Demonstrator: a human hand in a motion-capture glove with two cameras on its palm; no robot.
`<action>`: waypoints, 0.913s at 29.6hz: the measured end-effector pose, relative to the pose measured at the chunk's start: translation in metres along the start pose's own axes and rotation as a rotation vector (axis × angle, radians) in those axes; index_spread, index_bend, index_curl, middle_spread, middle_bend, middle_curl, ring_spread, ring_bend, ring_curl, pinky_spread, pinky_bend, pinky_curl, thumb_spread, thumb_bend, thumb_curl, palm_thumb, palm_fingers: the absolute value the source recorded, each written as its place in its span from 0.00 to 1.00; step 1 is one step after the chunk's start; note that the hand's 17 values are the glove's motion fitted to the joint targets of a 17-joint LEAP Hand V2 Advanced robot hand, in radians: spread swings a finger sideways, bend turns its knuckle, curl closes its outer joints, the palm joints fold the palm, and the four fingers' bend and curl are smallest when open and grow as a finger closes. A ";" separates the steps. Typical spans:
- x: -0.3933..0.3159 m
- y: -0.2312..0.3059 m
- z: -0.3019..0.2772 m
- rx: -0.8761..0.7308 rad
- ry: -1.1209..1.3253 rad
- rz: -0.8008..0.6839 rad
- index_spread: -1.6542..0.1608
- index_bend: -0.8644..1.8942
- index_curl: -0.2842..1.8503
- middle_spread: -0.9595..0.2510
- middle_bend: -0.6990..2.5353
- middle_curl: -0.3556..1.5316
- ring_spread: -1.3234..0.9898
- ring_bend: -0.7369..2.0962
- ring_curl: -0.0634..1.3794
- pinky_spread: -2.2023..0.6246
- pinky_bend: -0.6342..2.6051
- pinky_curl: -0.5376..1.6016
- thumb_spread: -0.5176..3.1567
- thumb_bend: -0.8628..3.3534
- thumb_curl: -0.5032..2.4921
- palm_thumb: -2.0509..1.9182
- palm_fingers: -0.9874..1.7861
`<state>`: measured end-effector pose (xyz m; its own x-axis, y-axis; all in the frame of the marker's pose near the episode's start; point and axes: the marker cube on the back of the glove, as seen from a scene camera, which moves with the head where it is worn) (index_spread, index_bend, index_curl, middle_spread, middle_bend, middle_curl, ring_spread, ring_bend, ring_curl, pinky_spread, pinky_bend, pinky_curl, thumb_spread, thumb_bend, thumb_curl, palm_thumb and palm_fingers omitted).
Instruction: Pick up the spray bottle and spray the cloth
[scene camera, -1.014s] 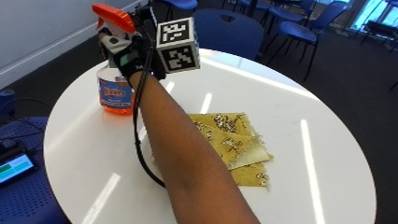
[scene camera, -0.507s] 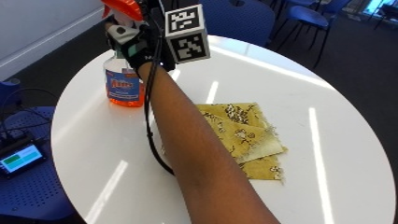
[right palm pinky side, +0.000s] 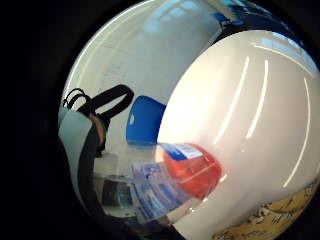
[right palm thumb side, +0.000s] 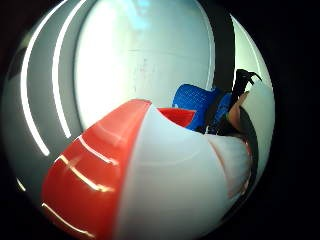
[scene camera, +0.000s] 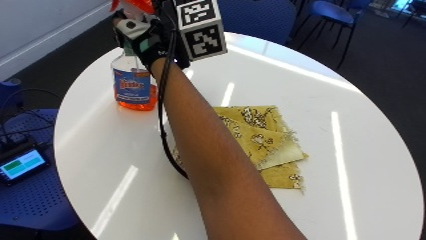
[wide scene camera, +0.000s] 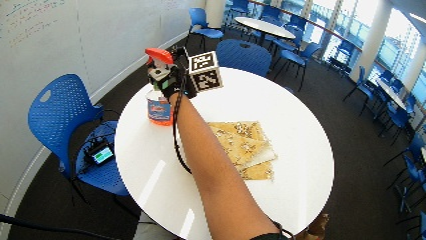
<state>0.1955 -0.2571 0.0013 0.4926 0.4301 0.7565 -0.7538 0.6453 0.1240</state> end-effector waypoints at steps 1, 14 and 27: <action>0.000 0.000 -0.001 -0.006 0.000 0.002 0.76 0.45 0.38 0.63 0.41 0.45 0.48 0.47 0.35 0.67 0.34 0.45 0.23 0.20 0.43 0.73 0.86; 0.013 0.008 0.000 -0.080 0.008 0.052 0.74 0.39 0.35 0.62 0.42 0.45 0.49 0.45 0.34 0.73 0.26 0.42 0.32 0.18 0.38 0.68 0.74; 0.026 0.026 -0.012 -0.047 0.095 0.028 0.69 0.31 0.23 0.73 0.32 0.40 0.54 0.43 0.32 0.83 0.37 0.46 0.35 0.19 0.33 0.64 0.41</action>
<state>0.1941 -0.2220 0.0164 0.5121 0.5048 0.6949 -0.7478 0.6601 0.0716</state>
